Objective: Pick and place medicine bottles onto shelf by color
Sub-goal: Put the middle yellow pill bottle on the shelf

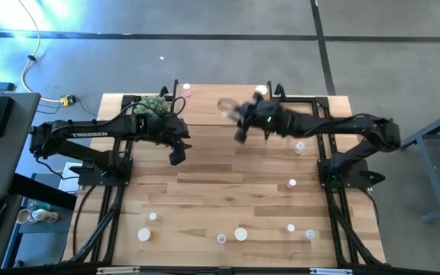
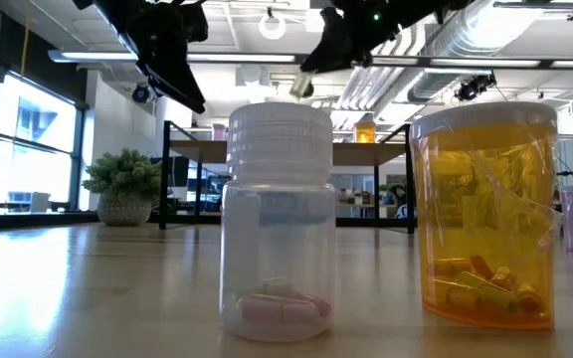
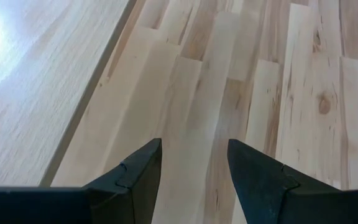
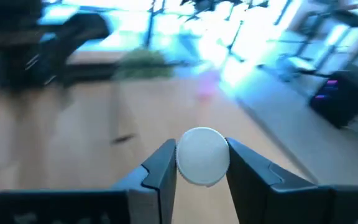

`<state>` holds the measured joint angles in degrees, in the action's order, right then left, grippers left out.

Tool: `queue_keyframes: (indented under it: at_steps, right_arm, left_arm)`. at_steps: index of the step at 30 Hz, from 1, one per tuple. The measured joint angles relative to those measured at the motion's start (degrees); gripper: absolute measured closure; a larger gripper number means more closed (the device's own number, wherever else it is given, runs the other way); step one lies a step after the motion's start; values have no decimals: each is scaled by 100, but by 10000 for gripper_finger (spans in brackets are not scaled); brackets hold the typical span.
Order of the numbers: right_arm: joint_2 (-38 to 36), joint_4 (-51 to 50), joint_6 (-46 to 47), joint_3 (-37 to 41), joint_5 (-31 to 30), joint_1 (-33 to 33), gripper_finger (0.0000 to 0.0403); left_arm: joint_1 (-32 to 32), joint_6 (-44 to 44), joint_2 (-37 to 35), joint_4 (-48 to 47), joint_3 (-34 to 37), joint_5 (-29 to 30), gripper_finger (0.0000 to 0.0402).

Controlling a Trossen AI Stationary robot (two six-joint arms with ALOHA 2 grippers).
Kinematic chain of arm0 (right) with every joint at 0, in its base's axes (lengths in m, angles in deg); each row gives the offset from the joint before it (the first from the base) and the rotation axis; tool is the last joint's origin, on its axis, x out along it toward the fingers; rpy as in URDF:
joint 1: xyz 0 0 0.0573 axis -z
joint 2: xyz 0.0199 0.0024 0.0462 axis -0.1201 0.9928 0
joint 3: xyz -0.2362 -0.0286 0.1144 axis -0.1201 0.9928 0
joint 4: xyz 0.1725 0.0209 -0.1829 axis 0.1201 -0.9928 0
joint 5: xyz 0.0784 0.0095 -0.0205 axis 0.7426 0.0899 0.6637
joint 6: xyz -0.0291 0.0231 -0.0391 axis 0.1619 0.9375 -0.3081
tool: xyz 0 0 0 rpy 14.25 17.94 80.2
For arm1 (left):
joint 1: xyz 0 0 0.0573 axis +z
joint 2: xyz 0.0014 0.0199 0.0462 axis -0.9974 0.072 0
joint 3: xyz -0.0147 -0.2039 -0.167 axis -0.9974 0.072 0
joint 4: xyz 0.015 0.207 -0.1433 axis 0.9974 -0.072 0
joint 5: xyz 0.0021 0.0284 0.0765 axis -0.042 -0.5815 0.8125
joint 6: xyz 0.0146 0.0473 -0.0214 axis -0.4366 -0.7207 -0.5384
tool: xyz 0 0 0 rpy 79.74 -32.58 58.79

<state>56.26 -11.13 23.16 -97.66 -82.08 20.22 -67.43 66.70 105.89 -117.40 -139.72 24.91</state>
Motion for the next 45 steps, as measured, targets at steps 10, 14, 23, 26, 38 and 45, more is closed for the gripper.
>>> queue_keyframes:
  at_steps: [10, 14, 23, 26, 38, 45]
  right_arm:
    - [49, -1747, 476, -1434, 130, 1430, 295]
    - [234, -2303, 730, -1796, 434, 1791, 295]
    - [992, -2768, 766, -2389, 854, 1909, 295]
    - [1273, -3087, 694, -2634, 863, 1887, 295]
    - [2007, -3520, 530, -2909, 971, 1887, 295]
    - [2131, -3527, 377, -2909, 1068, 1810, 295]
  left_arm:
    - [2, 0, 0, 27, 0, 0, 227]
    - [1, 0, 0, 24, 0, -1, 227]
    - [0, 4, 0, 20, 0, -2, 227]
    - [0, 38, 0, 20, 0, -2, 227]
    - [0, 46, 0, 21, 0, -2, 227]
    - [0, 48, 0, 21, 0, -2, 227]
